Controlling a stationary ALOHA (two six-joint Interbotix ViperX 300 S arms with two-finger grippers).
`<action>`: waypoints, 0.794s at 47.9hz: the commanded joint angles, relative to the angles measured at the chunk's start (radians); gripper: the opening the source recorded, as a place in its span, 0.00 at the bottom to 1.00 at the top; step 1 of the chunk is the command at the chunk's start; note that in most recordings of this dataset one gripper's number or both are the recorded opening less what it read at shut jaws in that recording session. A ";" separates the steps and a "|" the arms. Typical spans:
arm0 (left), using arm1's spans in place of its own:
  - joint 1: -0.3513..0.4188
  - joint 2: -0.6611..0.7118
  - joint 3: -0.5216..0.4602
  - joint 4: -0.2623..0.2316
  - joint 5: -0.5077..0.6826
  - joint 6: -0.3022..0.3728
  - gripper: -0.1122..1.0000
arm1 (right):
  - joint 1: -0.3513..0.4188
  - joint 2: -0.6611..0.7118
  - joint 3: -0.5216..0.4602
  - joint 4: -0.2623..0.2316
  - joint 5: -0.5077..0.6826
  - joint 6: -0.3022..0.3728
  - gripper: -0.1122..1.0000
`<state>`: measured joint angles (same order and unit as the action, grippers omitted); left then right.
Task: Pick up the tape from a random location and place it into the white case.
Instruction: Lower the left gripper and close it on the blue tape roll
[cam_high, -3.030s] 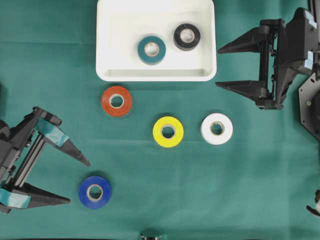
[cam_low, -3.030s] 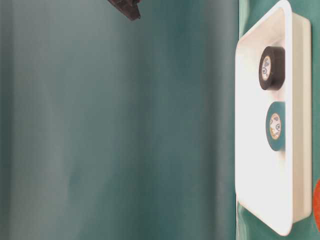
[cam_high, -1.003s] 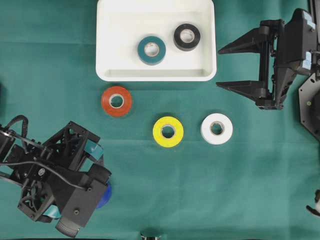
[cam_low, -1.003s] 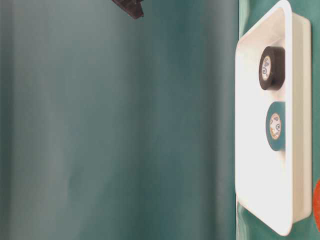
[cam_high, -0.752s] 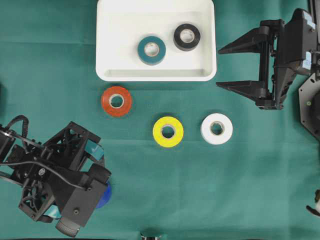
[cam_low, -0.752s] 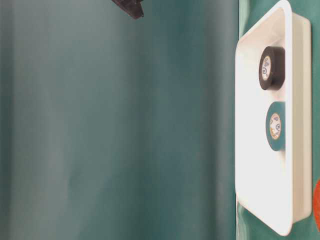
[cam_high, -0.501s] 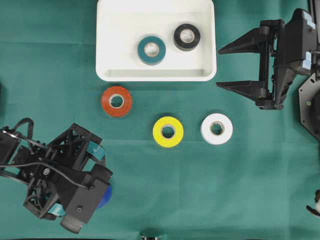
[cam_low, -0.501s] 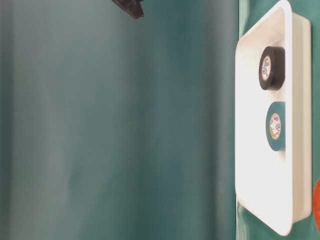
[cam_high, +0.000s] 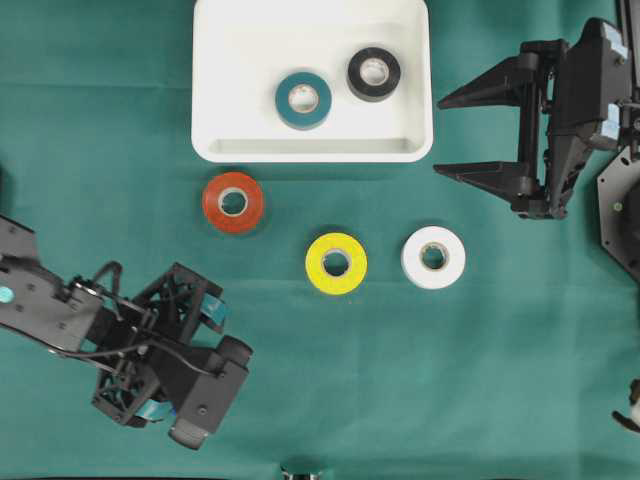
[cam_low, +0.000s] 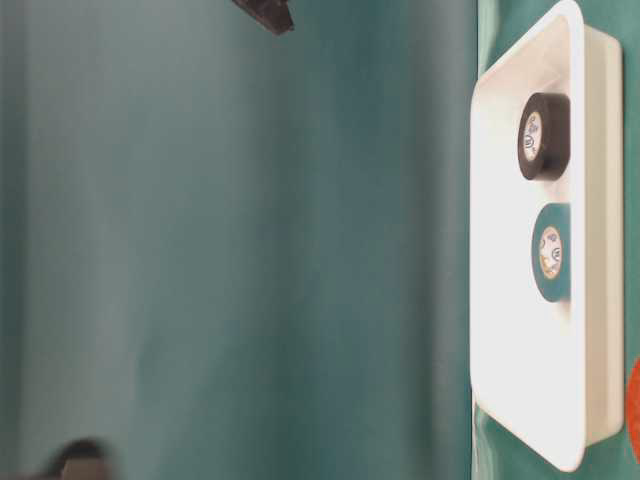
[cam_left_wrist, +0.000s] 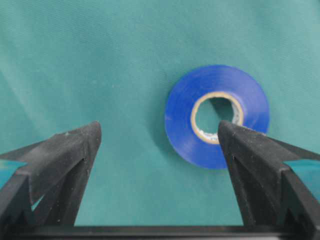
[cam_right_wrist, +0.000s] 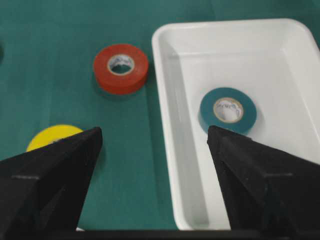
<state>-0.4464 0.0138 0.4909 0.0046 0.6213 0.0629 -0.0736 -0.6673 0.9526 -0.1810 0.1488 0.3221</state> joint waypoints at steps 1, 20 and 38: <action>-0.008 0.017 -0.012 0.000 -0.018 0.002 0.98 | 0.002 -0.003 -0.011 -0.002 -0.002 -0.003 0.84; -0.017 0.109 -0.017 0.000 -0.064 0.005 0.98 | 0.002 -0.003 -0.011 -0.011 0.000 -0.009 0.84; -0.017 0.150 -0.008 0.002 -0.067 0.006 0.98 | 0.002 -0.003 -0.009 -0.011 0.005 -0.011 0.84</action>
<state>-0.4587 0.1749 0.4909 0.0046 0.5599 0.0675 -0.0736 -0.6673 0.9526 -0.1902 0.1565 0.3129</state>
